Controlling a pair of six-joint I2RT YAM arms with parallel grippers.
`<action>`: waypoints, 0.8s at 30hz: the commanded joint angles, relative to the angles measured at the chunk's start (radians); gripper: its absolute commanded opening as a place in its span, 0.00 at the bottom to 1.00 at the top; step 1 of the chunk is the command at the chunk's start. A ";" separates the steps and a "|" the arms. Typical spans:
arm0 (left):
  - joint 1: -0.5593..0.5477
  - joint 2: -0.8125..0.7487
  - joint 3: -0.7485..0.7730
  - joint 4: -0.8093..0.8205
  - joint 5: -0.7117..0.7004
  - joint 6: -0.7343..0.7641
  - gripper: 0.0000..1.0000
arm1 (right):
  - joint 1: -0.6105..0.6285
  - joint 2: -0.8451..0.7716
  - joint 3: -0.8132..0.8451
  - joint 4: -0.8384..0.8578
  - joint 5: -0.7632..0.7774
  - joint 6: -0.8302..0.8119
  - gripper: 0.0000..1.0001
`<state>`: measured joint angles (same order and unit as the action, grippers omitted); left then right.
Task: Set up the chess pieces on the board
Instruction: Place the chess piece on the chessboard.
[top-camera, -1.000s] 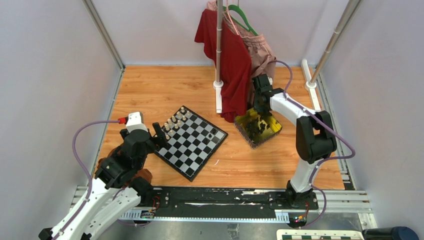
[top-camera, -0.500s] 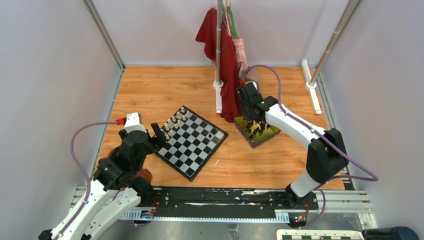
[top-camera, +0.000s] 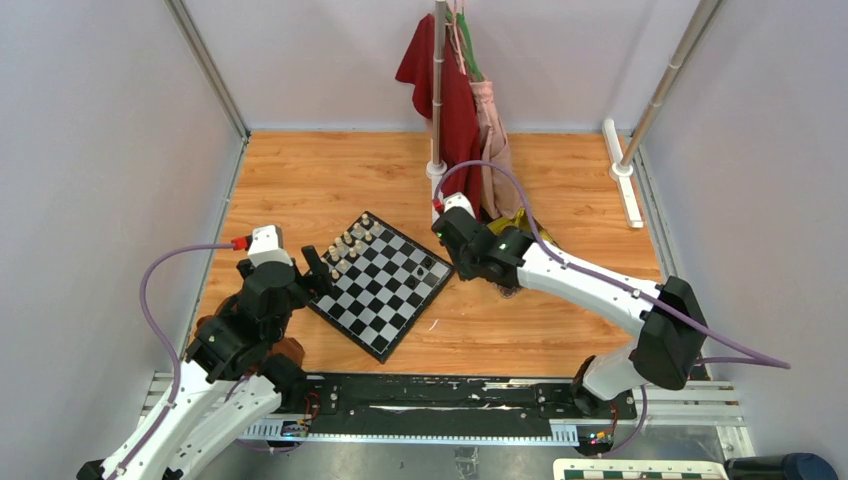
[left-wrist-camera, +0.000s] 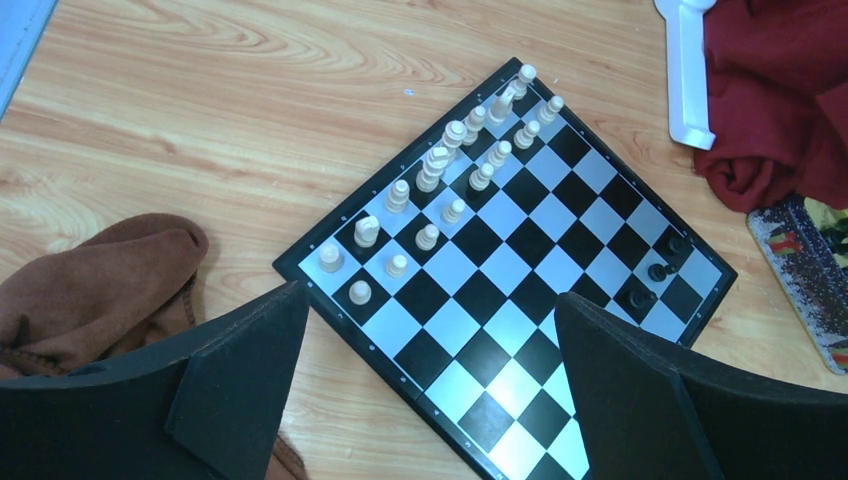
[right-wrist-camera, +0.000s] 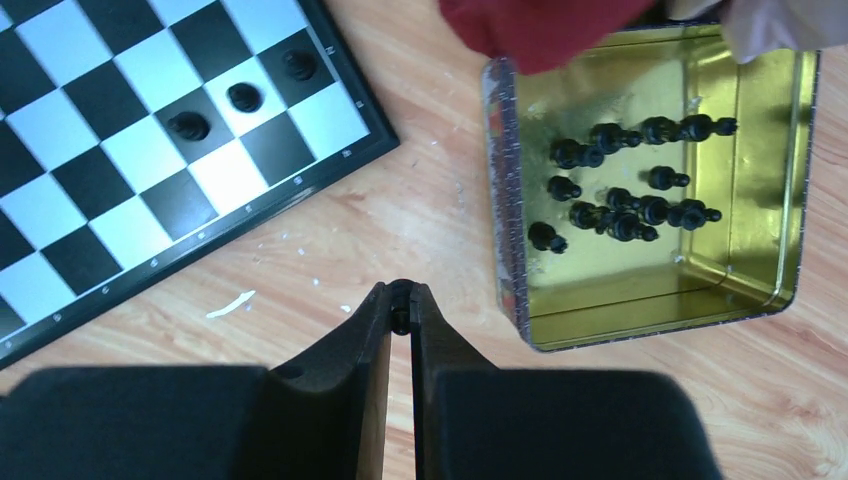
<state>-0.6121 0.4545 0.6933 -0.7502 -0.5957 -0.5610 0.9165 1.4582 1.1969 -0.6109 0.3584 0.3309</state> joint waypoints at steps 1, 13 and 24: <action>-0.012 -0.016 -0.010 0.006 -0.018 -0.011 1.00 | 0.093 0.021 0.038 -0.057 0.033 0.027 0.00; -0.012 -0.022 -0.012 0.005 -0.032 -0.014 1.00 | 0.264 0.265 0.230 -0.052 -0.034 -0.001 0.00; -0.012 -0.030 -0.013 0.006 -0.035 -0.017 1.00 | 0.262 0.445 0.352 -0.014 -0.066 -0.070 0.00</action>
<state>-0.6125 0.4351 0.6895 -0.7502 -0.6106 -0.5617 1.1778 1.8595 1.4990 -0.6266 0.3065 0.3016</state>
